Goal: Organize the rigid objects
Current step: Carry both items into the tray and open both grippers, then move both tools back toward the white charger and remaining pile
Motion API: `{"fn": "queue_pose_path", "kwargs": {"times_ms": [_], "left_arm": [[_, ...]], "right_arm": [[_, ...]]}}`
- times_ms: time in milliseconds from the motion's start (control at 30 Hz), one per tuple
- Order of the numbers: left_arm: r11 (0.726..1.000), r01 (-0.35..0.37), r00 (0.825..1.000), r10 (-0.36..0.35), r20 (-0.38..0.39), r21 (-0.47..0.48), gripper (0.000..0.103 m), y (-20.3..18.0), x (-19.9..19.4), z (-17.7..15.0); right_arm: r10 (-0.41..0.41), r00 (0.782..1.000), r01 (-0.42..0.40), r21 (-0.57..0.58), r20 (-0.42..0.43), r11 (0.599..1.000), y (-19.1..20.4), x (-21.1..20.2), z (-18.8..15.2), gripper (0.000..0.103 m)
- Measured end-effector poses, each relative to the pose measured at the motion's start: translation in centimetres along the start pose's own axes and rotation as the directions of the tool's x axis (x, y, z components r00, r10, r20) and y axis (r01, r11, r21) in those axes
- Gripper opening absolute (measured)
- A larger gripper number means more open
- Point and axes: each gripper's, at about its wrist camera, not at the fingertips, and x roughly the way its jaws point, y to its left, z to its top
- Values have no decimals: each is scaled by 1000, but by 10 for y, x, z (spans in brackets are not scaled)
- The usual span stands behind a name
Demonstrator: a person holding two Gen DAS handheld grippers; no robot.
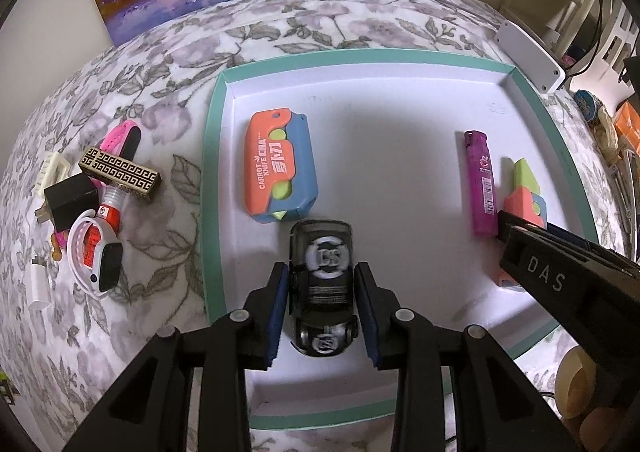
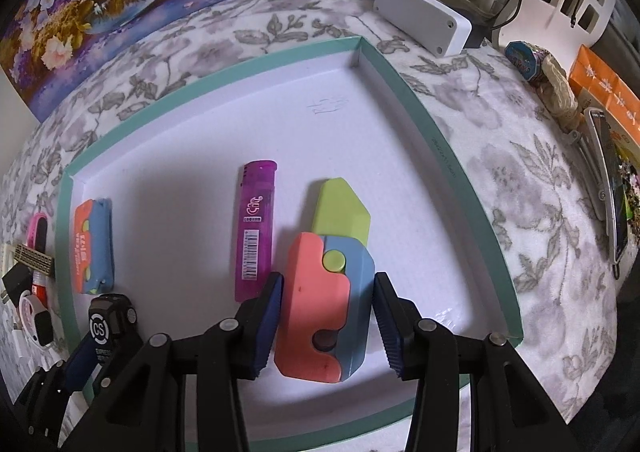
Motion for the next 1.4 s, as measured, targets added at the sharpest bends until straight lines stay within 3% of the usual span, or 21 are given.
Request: {"fn": "queue_pose_path", "kwargs": {"times_ms": [133,367,667,800,900,1000,1100,1300,1400], "left_arm": [[999,32,999,-32,-7,-18,53,2,-4,2],[998,50,998,-48,47,-47,60,10,-25,7],[986,-23,995,38,94,-165,64,46,-42,11],[967,-96,991,115,67,-236,69,69,-40,10],[949,-139,988,153,29,-282,71,88,-36,7],[933,-151,987,161,6,-326,80,104,-33,5],[915,-164,985,175,-3,-368,85,118,-33,2],[877,-205,974,224,-7,-434,90,144,-35,-1],[860,-218,970,243,-4,-461,98,155,-38,-2]], "right_arm": [[8,1000,-8,7,-6,1000,0,0,1,57],[11,998,-11,8,54,1000,0,-18,5,57],[27,991,-23,-33,132,999,11,-41,7,57],[21,991,-11,-71,133,997,23,-41,2,69],[44,990,-30,-110,132,994,36,-42,-1,69],[58,988,-37,-151,140,988,49,-45,-5,72],[79,987,-55,-161,143,985,56,-46,-8,89],[107,987,-85,-179,121,980,67,-43,-13,93],[121,985,-96,-193,124,976,72,-44,-15,103]]}}
